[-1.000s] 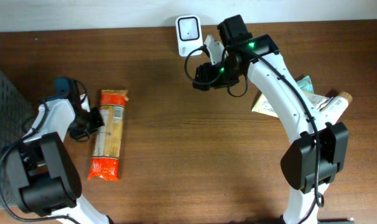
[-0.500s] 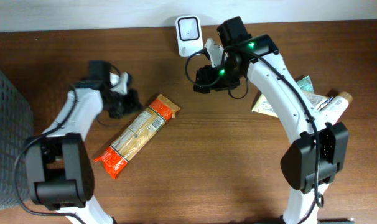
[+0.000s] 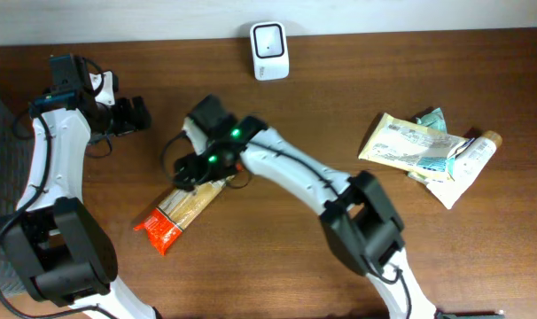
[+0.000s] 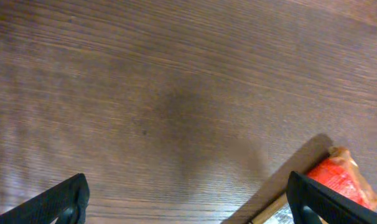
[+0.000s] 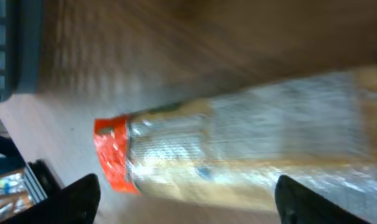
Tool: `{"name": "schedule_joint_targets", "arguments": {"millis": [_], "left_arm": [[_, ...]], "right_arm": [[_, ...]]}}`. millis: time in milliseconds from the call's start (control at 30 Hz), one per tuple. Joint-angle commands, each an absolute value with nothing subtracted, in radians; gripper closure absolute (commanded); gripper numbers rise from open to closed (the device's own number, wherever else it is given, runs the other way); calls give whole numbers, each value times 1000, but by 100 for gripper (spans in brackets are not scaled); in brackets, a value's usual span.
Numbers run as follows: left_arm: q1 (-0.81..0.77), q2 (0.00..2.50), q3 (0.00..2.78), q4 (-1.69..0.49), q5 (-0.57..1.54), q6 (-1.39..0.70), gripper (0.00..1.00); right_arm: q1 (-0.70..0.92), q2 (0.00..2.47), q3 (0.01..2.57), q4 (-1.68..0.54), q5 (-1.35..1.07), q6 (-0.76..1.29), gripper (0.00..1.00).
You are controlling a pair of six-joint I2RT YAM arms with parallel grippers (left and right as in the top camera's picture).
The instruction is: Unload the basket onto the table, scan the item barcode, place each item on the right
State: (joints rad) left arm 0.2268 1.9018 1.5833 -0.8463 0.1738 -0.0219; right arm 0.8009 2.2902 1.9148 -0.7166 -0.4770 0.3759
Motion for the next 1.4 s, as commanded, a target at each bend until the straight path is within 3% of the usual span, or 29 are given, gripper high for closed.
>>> {"name": "schedule_joint_targets", "arguments": {"millis": [0,133,333,533,600,733,867,933,1000,1100,1167,1233,1367], "left_arm": [[232,1902,1595,-847,140,-6,1],[232,1902,1595,-847,140,-6,1],[232,1902,1595,-847,140,-6,1],[232,1902,1595,-847,140,-6,1],[232,1902,1595,-847,140,-6,1],[232,1902,1595,-847,140,-6,1],[232,1902,1595,-847,141,-6,1],[232,1902,1595,-847,140,-6,1],[232,1902,1595,-847,140,-6,1],[232,1902,1595,-847,140,-6,1],[232,1902,1595,-847,141,-6,1],[232,1902,1595,-847,140,-6,1],[232,1902,1595,-847,140,-6,1]], "right_arm": [[860,2333,1917,-632,-483,400,3],[833,2364,1917,-638,-570,398,1],[717,2363,1918,-1019,-564,183,6],[595,2363,1918,-1059,-621,160,9],[628,2364,1918,-989,-570,272,9],[712,2365,1917,-867,-195,684,0],[784,2366,1871,-817,-31,750,2],[807,2371,1800,-719,-25,750,8],[818,2388,1753,-656,-38,750,21],[817,2389,1752,-656,-60,749,64],[810,2386,1763,-662,-90,714,73],[770,2373,1814,-721,-125,614,74],[634,2373,1974,-885,-258,239,80]]}}
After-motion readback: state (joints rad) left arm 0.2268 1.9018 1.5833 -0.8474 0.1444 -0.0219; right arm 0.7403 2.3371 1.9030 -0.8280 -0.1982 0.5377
